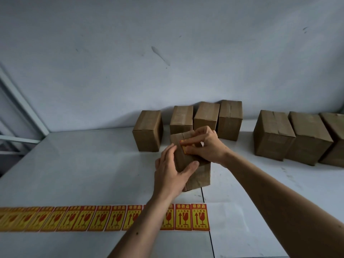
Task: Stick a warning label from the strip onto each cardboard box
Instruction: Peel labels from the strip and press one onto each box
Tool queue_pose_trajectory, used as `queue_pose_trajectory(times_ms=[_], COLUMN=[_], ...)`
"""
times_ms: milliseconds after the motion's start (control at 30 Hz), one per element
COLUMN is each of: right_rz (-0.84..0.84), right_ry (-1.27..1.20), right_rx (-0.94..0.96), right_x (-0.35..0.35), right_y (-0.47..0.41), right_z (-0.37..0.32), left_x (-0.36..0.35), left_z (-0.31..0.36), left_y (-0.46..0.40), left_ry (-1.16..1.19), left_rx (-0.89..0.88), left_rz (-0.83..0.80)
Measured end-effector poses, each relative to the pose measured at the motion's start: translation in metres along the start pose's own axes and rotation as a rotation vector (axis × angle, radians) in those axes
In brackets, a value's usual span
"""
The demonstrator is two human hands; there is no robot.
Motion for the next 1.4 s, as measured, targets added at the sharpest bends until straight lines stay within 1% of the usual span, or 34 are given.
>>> queue_pose_trajectory(times_ms=[67,167,233,300,367,433,533,600,667,733,833,900,967,1067,1133,1267,1333,1400], right_rz=[0.025,0.105,0.121,0.153,0.214,0.256,0.264,0.226,0.133,0.065,0.011,-0.022,-0.016,-0.012,-0.030,-0.105,-0.148,-0.190], right_ry=[0.028,0.026,0.060,0.031,-0.017,-0.013,-0.009,-0.062,-0.137,-0.226,-0.416,-0.468,-0.494,-0.538,-0.571,-0.615,-0.626,-0.581], right_rx=[-0.036,-0.081,-0.039,0.010,-0.015,-0.050,-0.043,-0.037,-0.073,-0.123,-0.180,-0.192,-0.205,-0.235,-0.230,-0.200,-0.184,-0.143], right_x=[-0.002,0.000,0.002,0.008,0.018,0.023,0.027,0.025,0.017,0.012,0.009,0.006,0.002,-0.013,-0.029,-0.073,-0.093,-0.109], right_y=[-0.007,-0.014,-0.012,-0.005,0.005,0.010,0.014,0.018,0.022,0.031,0.047,0.055,0.059,0.059,0.055,0.035,0.022,0.007], right_z=[0.001,0.001,-0.003,-0.004,0.003,0.009,0.006,0.005,0.012,0.020,0.024,0.020,0.014,-0.003,-0.021,-0.065,-0.084,-0.103], left_x=[-0.001,-0.001,-0.001,0.000,0.001,0.002,0.000,0.001,0.003,0.004,0.007,0.010,0.017,0.040,0.060,0.107,0.129,0.152], left_z=[0.002,0.002,0.000,-0.002,0.003,0.012,0.022,0.022,0.023,0.024,0.024,0.024,0.021,0.014,0.010,-0.013,-0.025,-0.038], left_y=[0.000,-0.001,-0.001,-0.001,0.000,-0.002,-0.014,-0.023,-0.027,-0.025,-0.010,0.001,0.009,0.019,0.026,0.035,0.033,0.026], left_ry=[0.009,0.012,0.007,-0.030,-0.118,-0.250,-0.477,-0.582,-0.611,-0.556,-0.365,-0.293,-0.284,-0.341,-0.427,-0.651,-0.703,-0.734], left_rx=[-0.001,0.002,0.015,0.030,0.013,-0.021,-0.053,-0.047,-0.052,-0.082,-0.119,-0.144,-0.132,-0.080,-0.047,0.071,0.110,0.140], left_rz=[-0.004,0.003,0.001,0.008,0.014,-0.001,-0.077,-0.140,-0.192,-0.200,-0.148,-0.121,-0.103,-0.034,0.016,0.097,0.137,0.181])
Point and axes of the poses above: each hand's wrist, its own y-axis away from the middle knuckle, its own x-axis out of the back of the hand, z = x × y, the point moved 10 cm from there along -y, towards the middle knuckle, and after that the axes turned 5 degrees about x, right-handed, at the moved point
